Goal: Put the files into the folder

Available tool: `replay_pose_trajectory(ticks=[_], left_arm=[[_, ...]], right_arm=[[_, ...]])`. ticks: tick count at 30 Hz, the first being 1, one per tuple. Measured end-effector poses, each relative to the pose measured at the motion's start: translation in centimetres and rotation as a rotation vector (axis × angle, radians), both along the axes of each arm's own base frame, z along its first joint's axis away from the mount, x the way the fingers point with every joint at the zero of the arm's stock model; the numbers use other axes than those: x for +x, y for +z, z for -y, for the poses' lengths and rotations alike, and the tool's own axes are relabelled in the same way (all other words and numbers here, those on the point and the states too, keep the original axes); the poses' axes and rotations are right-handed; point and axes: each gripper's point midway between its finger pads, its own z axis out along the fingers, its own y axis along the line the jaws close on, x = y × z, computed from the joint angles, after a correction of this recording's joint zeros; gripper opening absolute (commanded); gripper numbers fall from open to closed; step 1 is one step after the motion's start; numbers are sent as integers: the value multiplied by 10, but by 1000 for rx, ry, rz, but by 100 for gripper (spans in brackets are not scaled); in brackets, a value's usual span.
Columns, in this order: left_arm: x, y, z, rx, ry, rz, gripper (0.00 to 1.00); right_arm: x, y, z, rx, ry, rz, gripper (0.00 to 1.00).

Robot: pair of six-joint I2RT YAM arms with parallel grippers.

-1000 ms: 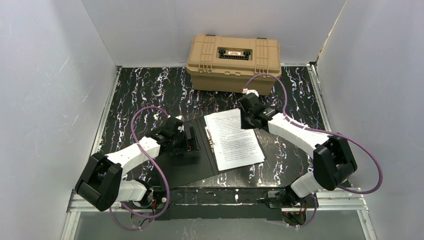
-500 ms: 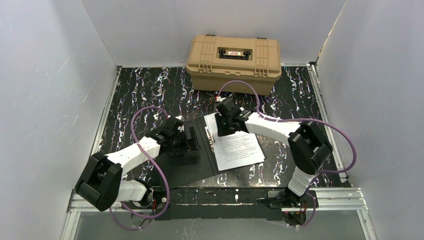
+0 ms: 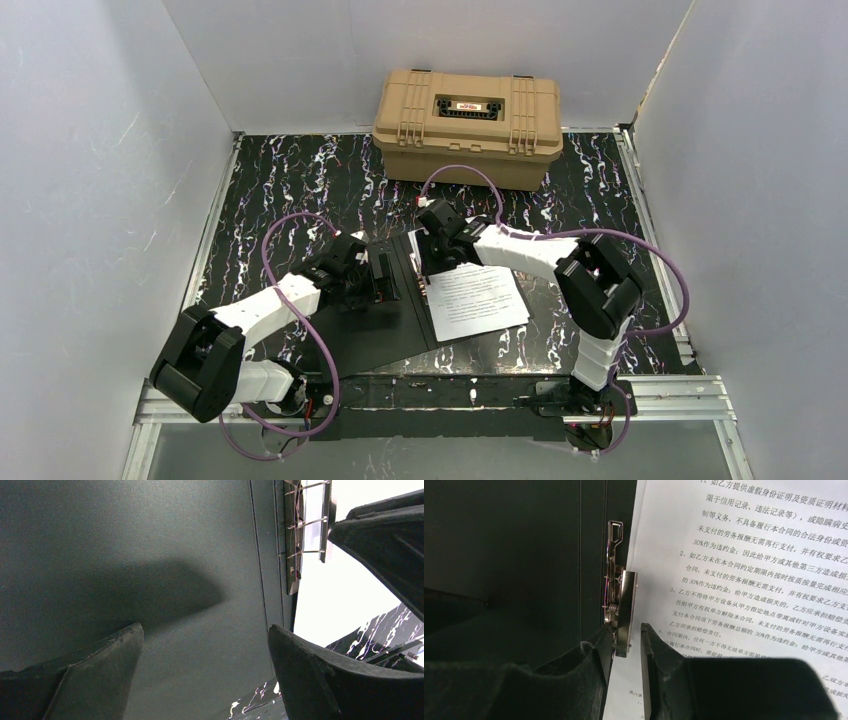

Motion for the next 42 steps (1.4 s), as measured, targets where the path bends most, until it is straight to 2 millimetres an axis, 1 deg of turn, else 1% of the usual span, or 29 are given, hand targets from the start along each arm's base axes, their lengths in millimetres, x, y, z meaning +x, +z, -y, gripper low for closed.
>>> replay_pose_trajectory(ticks=[3, 6, 9, 13, 20, 37, 42], left_arm=[[0, 0, 0, 0, 0, 0, 94], [0, 0, 0, 0, 0, 0, 94], [0, 0, 0, 0, 0, 0, 94], [0, 0, 0, 0, 0, 0, 94], [0, 0, 0, 1, 0, 0, 94], [0, 0, 0, 2, 1, -1, 94], [0, 0, 0, 2, 0, -1, 94]], right_arm=[[1, -6, -1, -8, -3, -9, 33], [0, -12, -1, -17, -5, -22, 29], [-1, -12, -2, -14, -5, -26, 23], [-1, -12, -3, -12, -1, -26, 13], [-2, -12, -4, -9, -3, -30, 4], [-7, -13, -4, -2, 0, 2, 2], [-13, -14, -3, -11, 4, -1, 5]])
